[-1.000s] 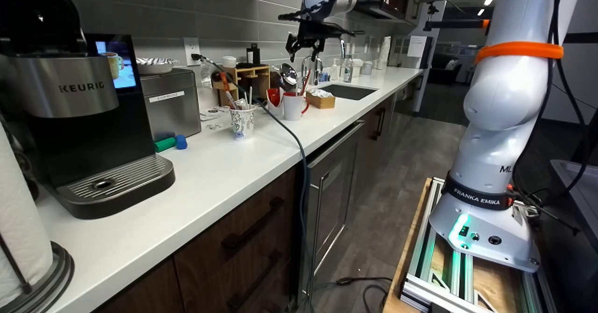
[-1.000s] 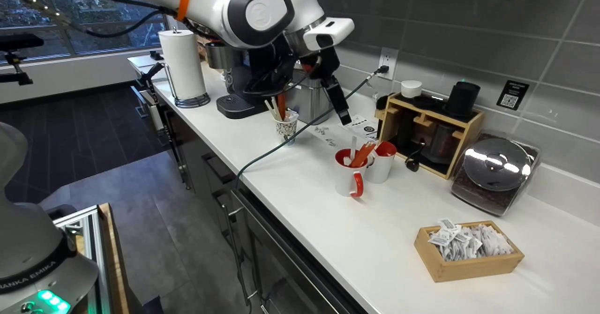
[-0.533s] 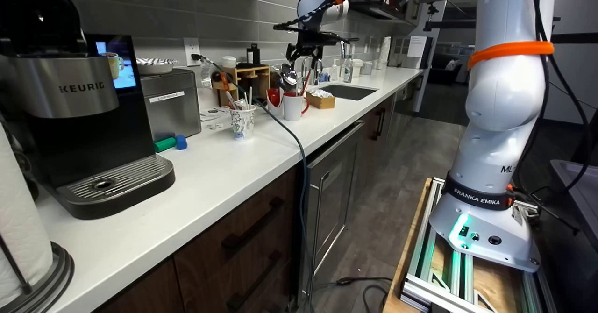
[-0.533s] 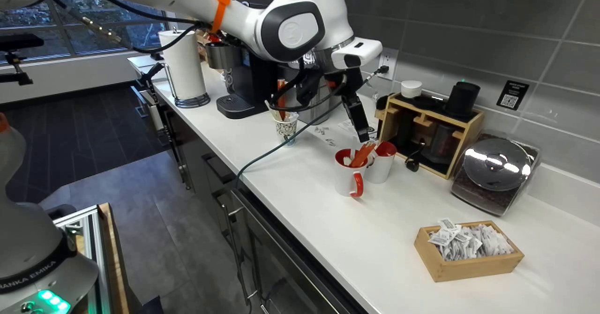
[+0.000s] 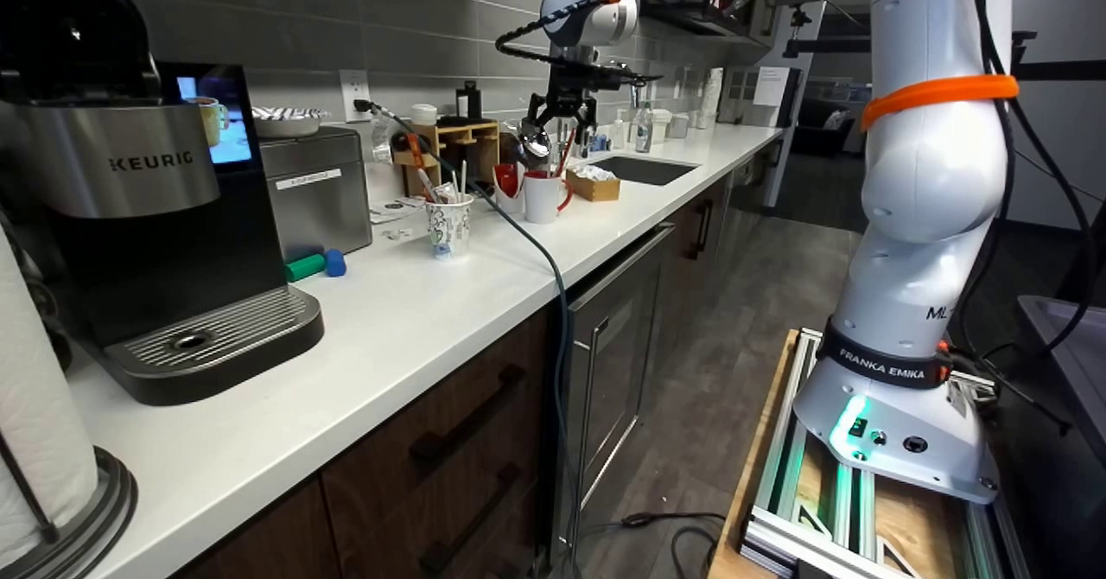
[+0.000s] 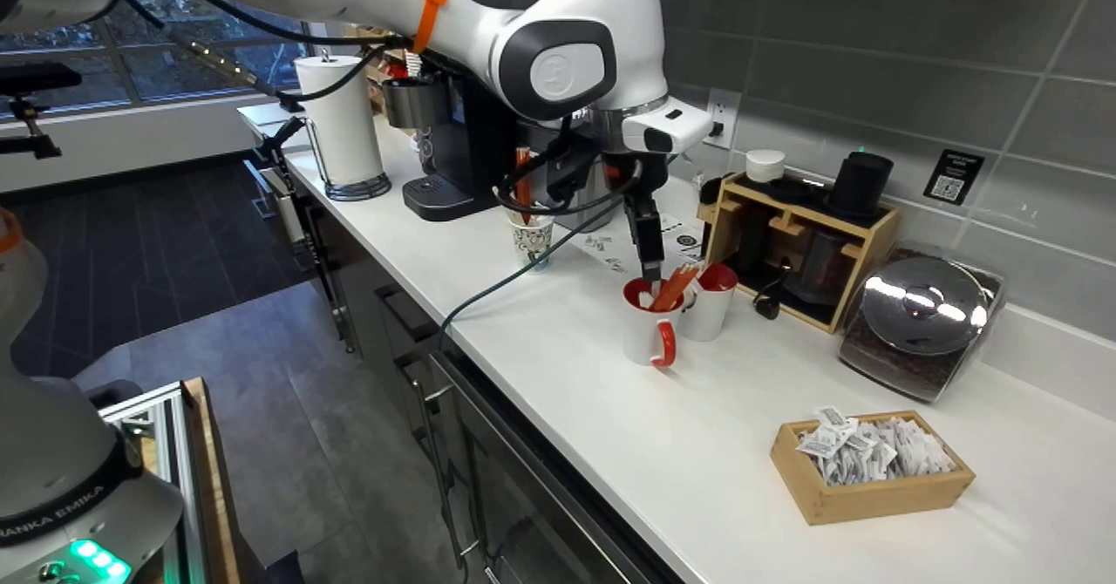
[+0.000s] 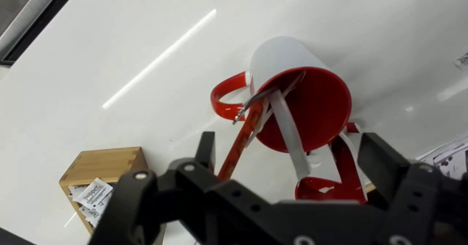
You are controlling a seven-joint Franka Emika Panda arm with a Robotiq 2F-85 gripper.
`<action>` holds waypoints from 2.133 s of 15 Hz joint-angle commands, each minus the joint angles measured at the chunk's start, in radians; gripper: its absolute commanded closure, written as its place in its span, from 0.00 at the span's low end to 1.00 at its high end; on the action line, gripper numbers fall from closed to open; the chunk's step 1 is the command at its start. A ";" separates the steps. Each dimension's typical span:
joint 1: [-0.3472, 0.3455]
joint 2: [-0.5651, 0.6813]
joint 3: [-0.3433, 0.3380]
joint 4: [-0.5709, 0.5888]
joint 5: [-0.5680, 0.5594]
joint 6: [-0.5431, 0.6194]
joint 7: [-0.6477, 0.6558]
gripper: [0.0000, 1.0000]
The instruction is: Remove the spoon from the mug
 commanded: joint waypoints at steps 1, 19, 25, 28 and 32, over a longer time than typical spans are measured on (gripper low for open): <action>0.005 0.024 -0.006 0.027 0.082 0.011 -0.013 0.00; 0.056 0.089 -0.078 0.028 0.038 0.223 0.135 0.00; 0.064 0.072 -0.069 0.014 0.057 0.116 0.128 0.00; 0.065 0.072 -0.063 0.018 0.065 0.080 0.119 0.05; 0.056 0.076 -0.047 0.021 0.093 0.076 0.081 0.25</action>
